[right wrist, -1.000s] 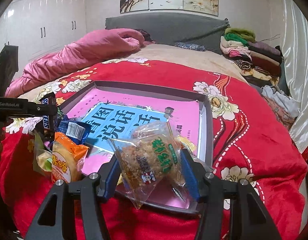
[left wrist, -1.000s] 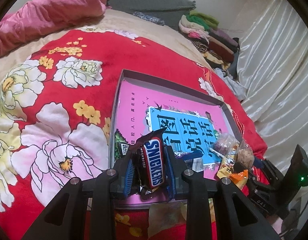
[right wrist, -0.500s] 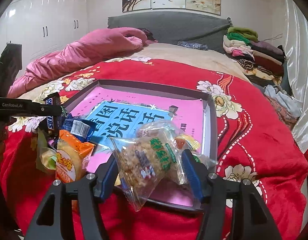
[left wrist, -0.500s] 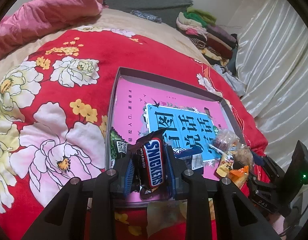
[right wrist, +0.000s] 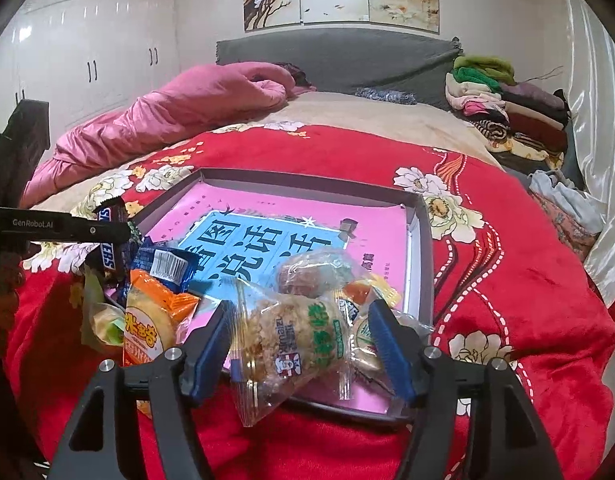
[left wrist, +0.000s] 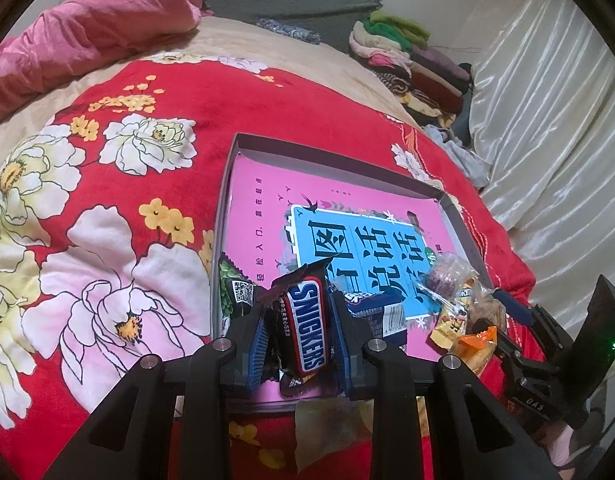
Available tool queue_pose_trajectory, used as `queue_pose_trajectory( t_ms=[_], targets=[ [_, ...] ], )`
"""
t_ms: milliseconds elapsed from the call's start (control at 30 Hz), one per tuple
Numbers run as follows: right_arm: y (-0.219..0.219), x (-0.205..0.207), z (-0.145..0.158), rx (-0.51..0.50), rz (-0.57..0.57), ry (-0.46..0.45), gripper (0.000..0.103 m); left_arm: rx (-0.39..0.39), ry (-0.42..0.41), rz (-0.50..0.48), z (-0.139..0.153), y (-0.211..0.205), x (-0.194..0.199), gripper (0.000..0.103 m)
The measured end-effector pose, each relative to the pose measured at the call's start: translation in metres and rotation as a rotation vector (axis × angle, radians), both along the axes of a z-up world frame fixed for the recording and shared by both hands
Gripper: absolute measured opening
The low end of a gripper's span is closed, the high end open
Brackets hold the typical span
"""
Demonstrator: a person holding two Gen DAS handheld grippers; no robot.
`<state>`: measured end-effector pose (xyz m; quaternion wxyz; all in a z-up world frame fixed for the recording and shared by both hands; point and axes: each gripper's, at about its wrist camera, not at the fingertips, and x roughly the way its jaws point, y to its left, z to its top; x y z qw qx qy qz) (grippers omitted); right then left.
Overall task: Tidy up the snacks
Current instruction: 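Lower and release the Snickers bar into the tray while right gripper releases the cracker bag there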
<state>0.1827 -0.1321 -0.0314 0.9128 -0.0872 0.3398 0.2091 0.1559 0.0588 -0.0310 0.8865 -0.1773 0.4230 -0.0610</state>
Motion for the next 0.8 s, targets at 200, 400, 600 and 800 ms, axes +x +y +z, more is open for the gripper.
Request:
queue_pose_trajectory(
  t_ms=[200,400,600,800],
  targets=[
    [-0.001,-0.001,0.001,-0.001,-0.006,-0.006,0.068,0.001,0.000,0.003,0.000,0.000,0.000,0.030],
    [-0.004,0.001,-0.001,-0.018,-0.032,-0.006,0.070,-0.003,-0.006,0.010,0.002,0.003,-0.001,0.040],
    [-0.004,-0.002,0.004,0.000,-0.023,-0.024,0.070,-0.003,-0.008,0.002,0.006,0.001,-0.002,0.050],
    [-0.006,-0.003,0.008,0.019,-0.027,-0.031,0.071,-0.003,-0.015,0.001,0.012,0.001,-0.004,0.063]
  ],
)
